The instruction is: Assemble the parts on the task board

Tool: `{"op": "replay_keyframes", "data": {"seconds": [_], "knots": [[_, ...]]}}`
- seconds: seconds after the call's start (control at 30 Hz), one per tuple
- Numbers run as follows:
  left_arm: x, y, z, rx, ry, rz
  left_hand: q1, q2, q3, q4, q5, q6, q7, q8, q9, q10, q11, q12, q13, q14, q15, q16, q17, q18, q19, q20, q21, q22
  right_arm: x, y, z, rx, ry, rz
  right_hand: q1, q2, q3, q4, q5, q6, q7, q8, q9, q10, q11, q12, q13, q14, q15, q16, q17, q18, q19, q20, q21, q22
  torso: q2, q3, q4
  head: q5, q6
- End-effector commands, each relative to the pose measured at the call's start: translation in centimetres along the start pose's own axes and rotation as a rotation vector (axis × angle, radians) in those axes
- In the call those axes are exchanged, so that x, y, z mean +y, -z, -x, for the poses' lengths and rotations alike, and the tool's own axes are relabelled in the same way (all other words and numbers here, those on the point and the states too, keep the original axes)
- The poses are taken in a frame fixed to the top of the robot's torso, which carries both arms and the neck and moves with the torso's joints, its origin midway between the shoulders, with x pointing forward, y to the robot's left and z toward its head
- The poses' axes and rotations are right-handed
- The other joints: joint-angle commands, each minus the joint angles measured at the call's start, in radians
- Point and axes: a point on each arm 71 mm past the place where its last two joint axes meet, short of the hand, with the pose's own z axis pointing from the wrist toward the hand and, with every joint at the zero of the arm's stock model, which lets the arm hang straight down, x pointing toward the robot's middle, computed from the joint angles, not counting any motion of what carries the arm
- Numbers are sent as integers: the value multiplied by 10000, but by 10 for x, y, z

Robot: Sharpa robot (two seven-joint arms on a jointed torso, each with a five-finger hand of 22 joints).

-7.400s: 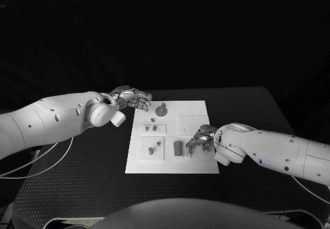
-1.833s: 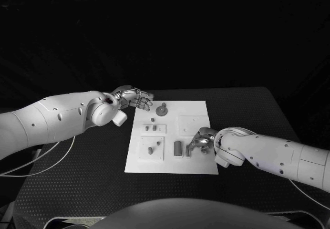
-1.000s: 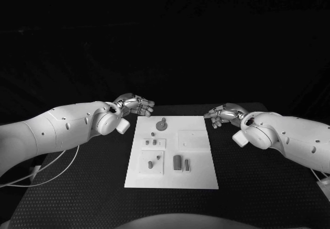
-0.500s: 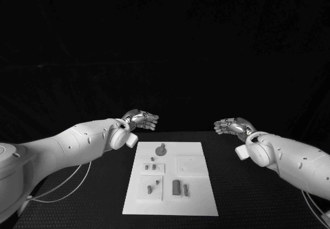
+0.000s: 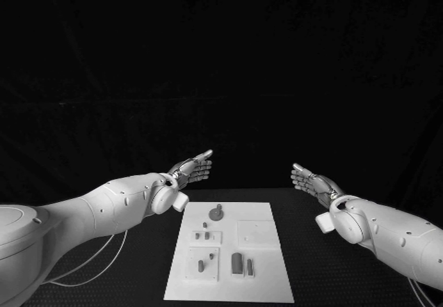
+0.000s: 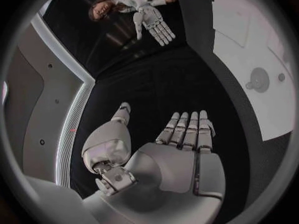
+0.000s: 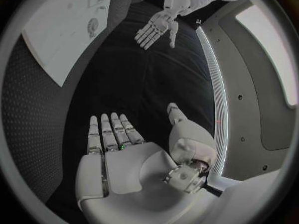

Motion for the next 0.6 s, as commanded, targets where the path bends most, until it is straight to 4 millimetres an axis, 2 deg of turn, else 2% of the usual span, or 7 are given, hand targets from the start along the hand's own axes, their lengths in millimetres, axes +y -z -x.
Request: {"op": "replay_keyframes", "data": {"seconds": [0.03,0.13,0.17,0.23,0.3,0.43,0.6], "knots": [[-1,2,-6,-417,159,-312,-2957,138,-1534,858,-199,-2314,-506,-945,-1652,-2908,-449,-234,-682,-2587,-539,-227,-2596,-151,-2571,-213,-225,-2564,5,2,-5,-334,-252,306,-3337,78,-1973,766,-534,-2586,-594,-773,-2023,-3028,-551,-1051,-464,-2368,-585,-1590,-1264,-521,-1571,-819,-914,-4337,202,-42,306,-282,96],[-4,7,-15,-682,372,-582,-2957,138,-1534,858,-199,-2314,-506,-945,-1652,-2908,-449,-234,-682,-2587,-539,-227,-2596,-151,-2571,-213,-225,-2564,11,6,-11,-588,-520,559,-3337,78,-1973,766,-534,-2586,-594,-773,-2023,-3028,-551,-1051,-464,-2368,-585,-1590,-1264,-521,-1571,-819,-914,-4337,398,-80,603,-596,203],[-5,9,-20,-844,496,-737,-2957,138,-1534,858,-199,-2314,-506,-945,-1652,-2908,-449,-234,-682,-2587,-539,-227,-2596,-151,-2571,-213,-225,-2564,15,9,-14,-741,-679,700,-3337,78,-1973,766,-534,-2586,-594,-773,-2023,-3028,-551,-1051,-464,-2368,-585,-1590,-1264,-521,-1571,-819,-914,-4337,501,-100,760,-762,259],[-8,14,-27,-1092,678,-961,-2957,138,-1534,858,-199,-2314,-506,-945,-1652,-2908,-449,-234,-682,-2587,-539,-227,-2596,-151,-2571,-213,-225,-2564,20,13,-19,-973,-917,897,-3337,78,-1973,766,-534,-2586,-594,-773,-2023,-3028,-551,-1051,-464,-2368,-585,-1590,-1264,-521,-1571,-819,-914,-4337,617,-122,935,-947,322],[-12,20,-35,-1368,868,-1193,-2957,138,-1534,858,-199,-2314,-506,-945,-1652,-2908,-449,-234,-682,-2587,-539,-227,-2596,-151,-2571,-213,-225,-2564,27,19,-25,-1235,-1180,1096,-3337,78,-1973,766,-534,-2586,-594,-773,-2023,-3028,-551,-1051,-464,-2368,-585,-1590,-1264,-521,-1571,-819,-914,-4337,711,-141,1077,-1097,373],[-20,34,-51,-1936,1221,-1616,-2957,138,-1534,858,-199,-2314,-506,-945,-1652,-2908,-449,-234,-682,-2587,-539,-227,-2596,-151,-2571,-213,-225,-2564,40,32,-35,-1743,-1672,1416,-3337,78,-1973,766,-534,-2586,-594,-773,-2023,-3028,-551,-1051,-464,-2368,-585,-1590,-1264,-521,-1571,-819,-914,-4337,819,-161,1241,-1270,431],[-32,53,-69,-2619,1573,-2042,-2957,138,-1534,858,-199,-2314,-506,-945,-1652,-2908,-449,-234,-682,-2587,-539,-227,-2596,-151,-2571,-213,-225,-2564,56,51,-47,-2366,-2235,1692,-3337,78,-1973,766,-534,-2586,-594,-773,-2023,-3028,-551,-1051,-464,-2368,-585,-1590,-1264,-521,-1571,-819,-914,-4337,836,-165,1267,-1298,441]]}}
